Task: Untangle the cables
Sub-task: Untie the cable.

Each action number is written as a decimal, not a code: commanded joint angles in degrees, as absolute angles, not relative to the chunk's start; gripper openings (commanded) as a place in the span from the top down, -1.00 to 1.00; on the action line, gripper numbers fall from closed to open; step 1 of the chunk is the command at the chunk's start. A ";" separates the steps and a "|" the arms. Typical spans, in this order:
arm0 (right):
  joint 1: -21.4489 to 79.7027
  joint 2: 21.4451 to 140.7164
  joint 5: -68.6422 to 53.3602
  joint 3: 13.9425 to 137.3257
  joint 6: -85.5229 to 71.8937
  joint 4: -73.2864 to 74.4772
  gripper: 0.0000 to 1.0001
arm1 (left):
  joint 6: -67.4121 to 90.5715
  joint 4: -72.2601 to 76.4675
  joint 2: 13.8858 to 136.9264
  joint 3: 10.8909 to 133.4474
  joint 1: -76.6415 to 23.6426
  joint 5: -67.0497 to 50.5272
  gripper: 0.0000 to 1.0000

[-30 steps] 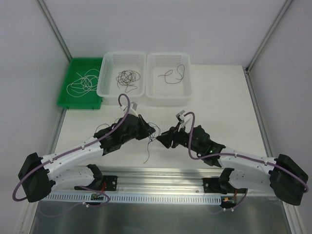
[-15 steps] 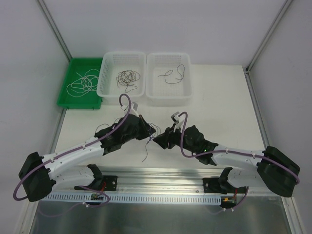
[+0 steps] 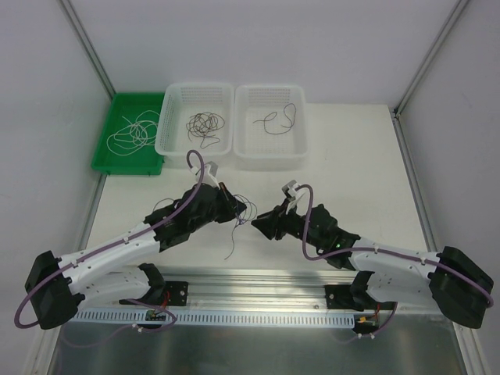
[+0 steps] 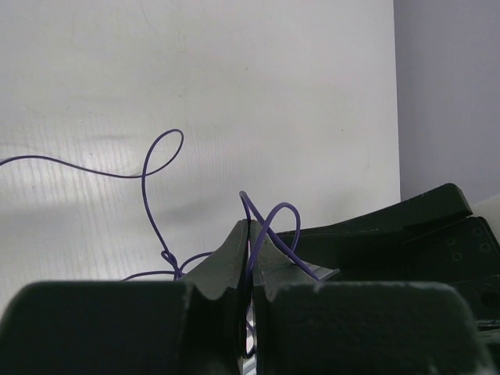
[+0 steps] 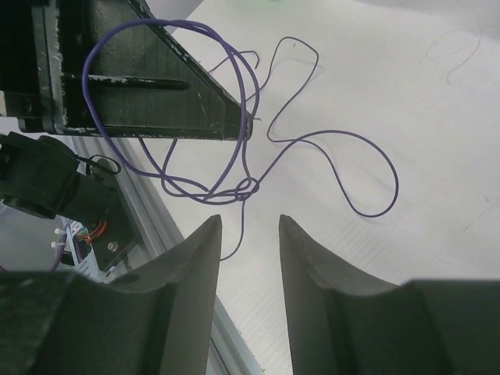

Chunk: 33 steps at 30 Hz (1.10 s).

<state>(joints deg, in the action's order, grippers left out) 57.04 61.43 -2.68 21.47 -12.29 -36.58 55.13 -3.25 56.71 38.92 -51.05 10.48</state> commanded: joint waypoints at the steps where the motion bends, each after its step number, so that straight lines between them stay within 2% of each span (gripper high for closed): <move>1: 57.22 60.73 -3.60 21.27 -10.11 -38.05 0.24 | 53.00 -2.02 57.65 40.87 -51.50 8.45 1.00; 9: 57.22 65.74 -9.30 23.38 -10.11 -42.45 0.32 | 54.23 -2.20 58.36 42.72 -51.50 6.41 1.00; 16: 57.83 62.94 -11.78 22.50 -6.52 -39.91 0.25 | 55.90 -2.81 59.41 43.68 -51.50 7.12 0.99; 33: 59.94 62.05 -6.34 28.74 3.77 -29.90 0.22 | 56.95 -3.51 60.38 44.56 -51.50 5.01 0.99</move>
<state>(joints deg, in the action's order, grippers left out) 59.57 63.66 -8.64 26.06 0.38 -31.59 56.25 -3.40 59.99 42.65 -51.05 6.00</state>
